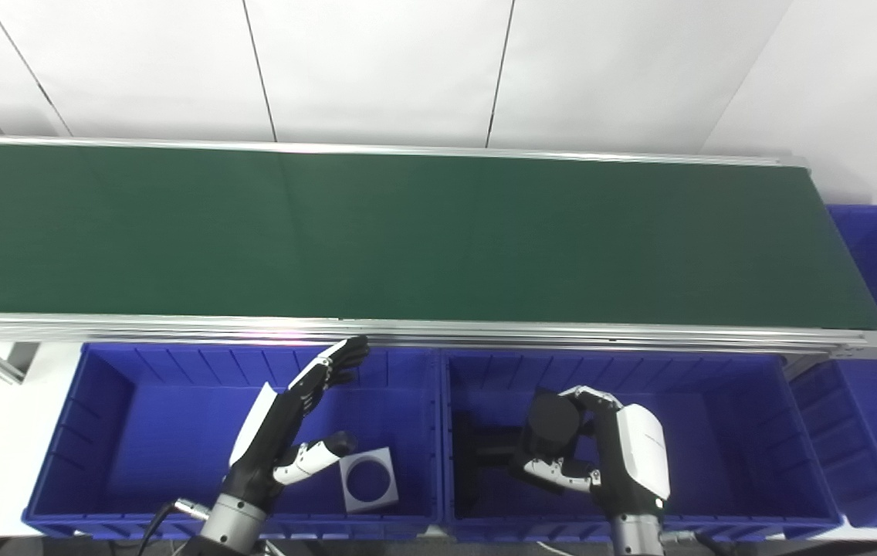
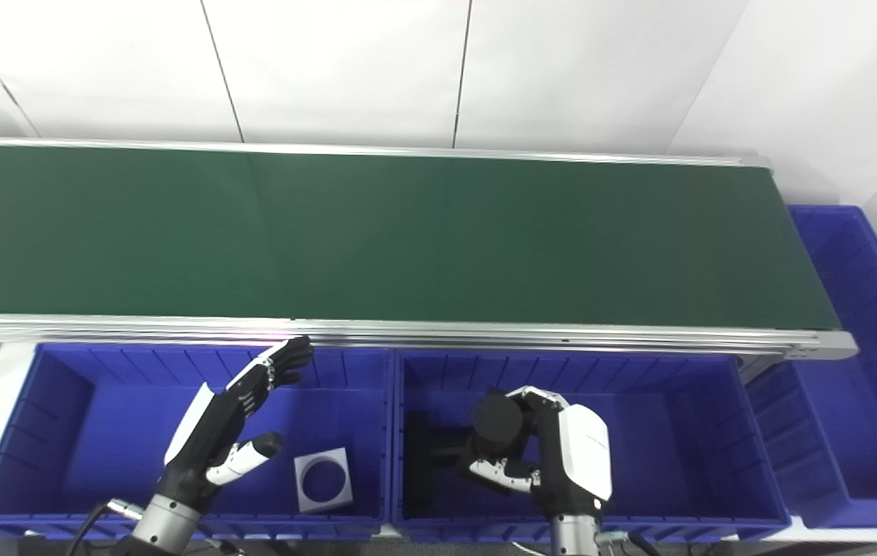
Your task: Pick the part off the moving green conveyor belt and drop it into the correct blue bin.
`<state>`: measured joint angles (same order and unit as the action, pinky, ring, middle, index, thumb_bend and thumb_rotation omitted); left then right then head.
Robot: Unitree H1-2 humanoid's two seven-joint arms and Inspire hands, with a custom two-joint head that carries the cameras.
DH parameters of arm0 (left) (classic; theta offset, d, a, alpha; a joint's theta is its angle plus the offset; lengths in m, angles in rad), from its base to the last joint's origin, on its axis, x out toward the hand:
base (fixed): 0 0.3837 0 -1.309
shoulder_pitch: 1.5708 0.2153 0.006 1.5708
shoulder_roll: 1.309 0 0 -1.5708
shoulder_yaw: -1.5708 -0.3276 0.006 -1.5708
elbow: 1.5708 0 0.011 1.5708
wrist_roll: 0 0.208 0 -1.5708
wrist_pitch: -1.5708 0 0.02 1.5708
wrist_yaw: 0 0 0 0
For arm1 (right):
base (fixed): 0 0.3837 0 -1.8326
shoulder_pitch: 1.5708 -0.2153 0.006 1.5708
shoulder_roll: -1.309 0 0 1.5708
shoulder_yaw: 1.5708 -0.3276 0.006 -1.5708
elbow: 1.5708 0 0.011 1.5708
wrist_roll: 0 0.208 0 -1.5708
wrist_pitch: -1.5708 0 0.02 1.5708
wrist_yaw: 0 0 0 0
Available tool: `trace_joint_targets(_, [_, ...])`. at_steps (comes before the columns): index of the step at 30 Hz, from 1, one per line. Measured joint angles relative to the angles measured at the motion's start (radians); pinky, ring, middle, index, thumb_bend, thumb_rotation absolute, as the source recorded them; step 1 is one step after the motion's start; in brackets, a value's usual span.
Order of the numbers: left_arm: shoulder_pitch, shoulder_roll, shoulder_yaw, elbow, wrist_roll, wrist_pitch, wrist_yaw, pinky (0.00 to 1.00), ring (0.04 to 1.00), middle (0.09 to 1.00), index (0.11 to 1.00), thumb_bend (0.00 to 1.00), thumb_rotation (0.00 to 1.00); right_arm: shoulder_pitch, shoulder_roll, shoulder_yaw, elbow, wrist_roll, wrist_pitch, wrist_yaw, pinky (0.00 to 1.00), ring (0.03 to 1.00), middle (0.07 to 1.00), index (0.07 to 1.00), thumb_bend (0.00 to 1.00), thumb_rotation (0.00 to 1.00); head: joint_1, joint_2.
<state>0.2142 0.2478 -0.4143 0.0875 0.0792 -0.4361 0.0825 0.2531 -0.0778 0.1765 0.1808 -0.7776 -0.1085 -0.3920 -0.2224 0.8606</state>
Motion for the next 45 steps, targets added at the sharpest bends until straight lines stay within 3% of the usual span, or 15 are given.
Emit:
trace_joint_targets(1, [0.002, -0.003, 0.004, -0.002, 0.002, 0.0, -0.001, 0.83, 0.871, 0.876, 0.861, 0.77, 0.84, -0.013, -0.007, 0.009, 0.017, -0.008, 0.02, 0.007, 0.7, 0.768, 0.744, 0.638, 0.62, 0.07, 0.0, 0.0])
trace_joint_targets(2, [0.004, -0.006, 0.007, -0.003, 0.006, 0.0, -0.003, 0.84, 0.872, 0.876, 0.861, 0.77, 0.84, -0.024, -0.014, 0.017, 0.029, -0.018, 0.034, 0.016, 0.72, 0.786, 0.766, 0.689, 0.66, 0.06, 0.003, 0.0])
trace_joint_targets(4, [0.006, -0.01, 0.01, -0.003, 0.011, 0.0, -0.011, 0.85, 0.878, 0.882, 0.866, 0.78, 0.85, -0.038, -0.022, 0.037, 0.032, -0.033, 0.067, 0.035, 0.89, 0.905, 0.88, 0.807, 0.76, 0.2, 0.002, 0.0])
trace_joint_targets(9, [0.009, -0.016, 0.02, -0.009, 0.017, 0.0, -0.03, 0.84, 0.874, 0.878, 0.866, 0.76, 0.84, -0.046, -0.031, 0.077, 0.011, -0.063, 0.149, 0.101, 0.99, 0.995, 0.984, 0.873, 0.81, 0.34, 0.006, 0.0])
trace_joint_targets(13, [0.009, -0.016, 0.031, -0.011, 0.017, 0.0, -0.039, 0.83, 0.871, 0.876, 0.864, 0.75, 0.83, -0.024, -0.028, 0.091, -0.019, -0.061, 0.144, 0.069, 0.92, 0.993, 0.997, 0.906, 0.84, 0.4, 0.005, 0.0])
trace_joint_targets(14, [0.009, -0.016, 0.032, -0.01, 0.017, 0.0, -0.041, 0.83, 0.87, 0.875, 0.863, 0.75, 0.83, -0.017, -0.028, 0.089, -0.019, -0.049, 0.124, 0.044, 0.87, 0.969, 0.986, 0.914, 0.85, 0.47, 0.005, -0.006])
trace_joint_targets(18, [0.009, -0.016, 0.039, -0.01, 0.016, 0.0, -0.053, 0.84, 0.877, 0.88, 0.87, 0.75, 0.83, 0.011, -0.027, 0.085, -0.029, 0.043, -0.043, -0.069, 0.81, 0.925, 0.957, 0.953, 0.89, 0.55, 0.006, -0.011])
trace_joint_targets(21, [0.007, -0.017, 0.038, -0.005, 0.016, 0.0, -0.056, 0.82, 0.86, 0.866, 0.859, 0.75, 0.8, 0.026, -0.028, 0.087, -0.054, 0.135, -0.139, -0.075, 0.78, 0.872, 0.922, 0.973, 0.97, 0.66, 0.015, -0.028])
trace_joint_targets(26, [0.007, -0.021, 0.036, 0.006, 0.019, 0.0, -0.051, 0.83, 0.864, 0.869, 0.86, 0.77, 0.81, 0.033, -0.056, 0.104, -0.096, 0.36, -0.237, 0.058, 0.81, 0.888, 0.93, 0.964, 1.0, 0.62, 0.037, -0.044])
trace_joint_targets(31, [0.007, -0.021, 0.026, 0.018, 0.033, 0.0, -0.026, 0.82, 0.861, 0.868, 0.862, 0.77, 0.8, 0.038, -0.076, 0.116, -0.095, 0.512, -0.295, 0.162, 0.8, 0.866, 0.911, 0.936, 1.0, 0.59, 0.069, -0.074])
trace_joint_targets(36, [0.007, -0.021, 0.006, 0.036, 0.039, 0.0, -0.007, 0.84, 0.87, 0.875, 0.866, 0.78, 0.8, 0.039, -0.079, 0.118, -0.086, 0.594, -0.301, 0.211, 0.81, 0.862, 0.901, 0.933, 1.0, 0.57, 0.087, -0.089])
trace_joint_targets(45, [0.005, -0.014, -0.023, 0.048, 0.048, 0.0, 0.034, 0.85, 0.881, 0.885, 0.869, 0.8, 0.8, 0.038, -0.083, 0.11, -0.067, 0.62, -0.306, 0.248, 0.81, 0.86, 0.894, 0.924, 1.0, 0.56, 0.112, -0.107])
